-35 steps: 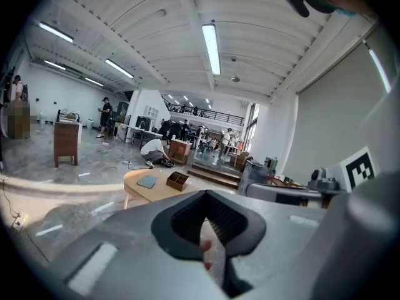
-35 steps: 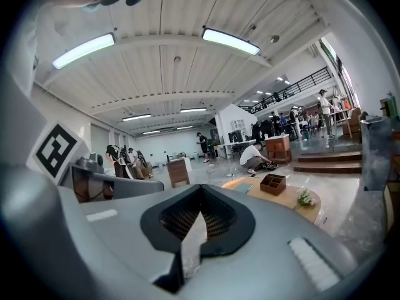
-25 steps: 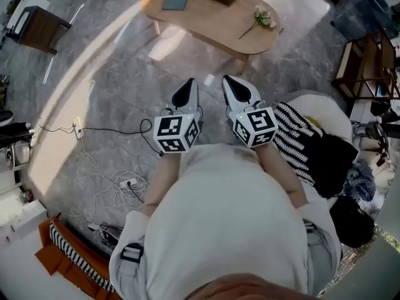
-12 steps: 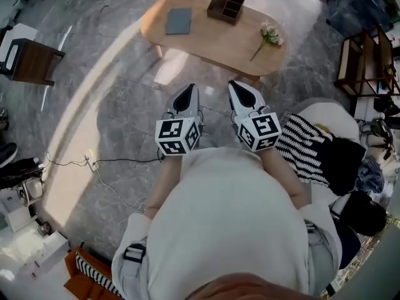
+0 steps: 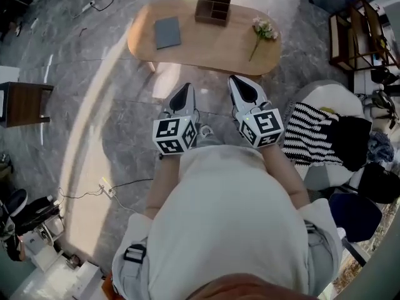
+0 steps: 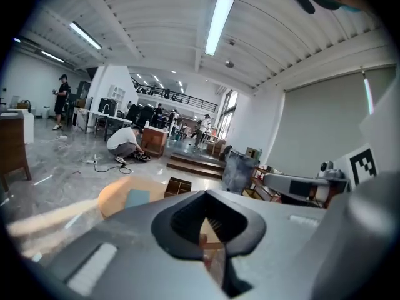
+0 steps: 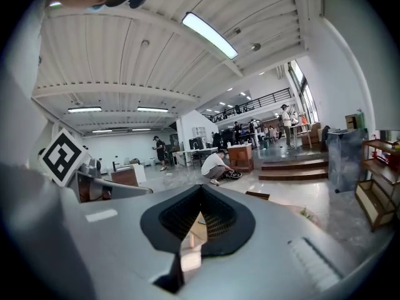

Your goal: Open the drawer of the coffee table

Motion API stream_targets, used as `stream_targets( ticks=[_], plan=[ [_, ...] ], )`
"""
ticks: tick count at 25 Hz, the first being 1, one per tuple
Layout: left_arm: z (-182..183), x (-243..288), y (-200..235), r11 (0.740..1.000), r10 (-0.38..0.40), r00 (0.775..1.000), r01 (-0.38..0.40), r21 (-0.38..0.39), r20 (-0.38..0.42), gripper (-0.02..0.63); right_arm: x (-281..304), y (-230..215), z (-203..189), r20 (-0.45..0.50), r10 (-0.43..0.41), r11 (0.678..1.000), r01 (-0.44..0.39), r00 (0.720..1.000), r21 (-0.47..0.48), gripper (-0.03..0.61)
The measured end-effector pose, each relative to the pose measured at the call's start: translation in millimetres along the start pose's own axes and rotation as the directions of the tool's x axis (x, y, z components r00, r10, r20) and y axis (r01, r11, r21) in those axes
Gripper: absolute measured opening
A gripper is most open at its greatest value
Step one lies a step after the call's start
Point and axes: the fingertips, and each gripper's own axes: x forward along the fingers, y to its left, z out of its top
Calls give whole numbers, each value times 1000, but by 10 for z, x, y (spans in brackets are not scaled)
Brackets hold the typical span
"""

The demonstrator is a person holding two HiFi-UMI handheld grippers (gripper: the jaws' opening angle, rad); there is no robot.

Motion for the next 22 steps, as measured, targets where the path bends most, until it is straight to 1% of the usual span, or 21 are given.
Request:
stream_targets(
  ticks=[3,7,12,17,22],
  plan=[
    [-24,144,105,999,-41,999,41,15,-27,2,56,-133,-46,-6,-72,997,72,997,13,0],
    [-114,365,228,996,-84,994,86,33,-75,2,62,-384,-172,-26,-173,984,174,984,42,0],
    [-388,647,422,993,-118,982,118,-4,-148,2,36,-640,-445,-65,-255,963,259,965,78,0],
    [-692,1002,626,993,-109,976,101,-55,-186,2,34,-985,-827,-125,-311,941,324,942,102,0],
    [-1084,1365,814,997,-63,972,52,-53,-226,2,74,-1380,-1344,-196,-340,926,363,920,100,1]
  ],
)
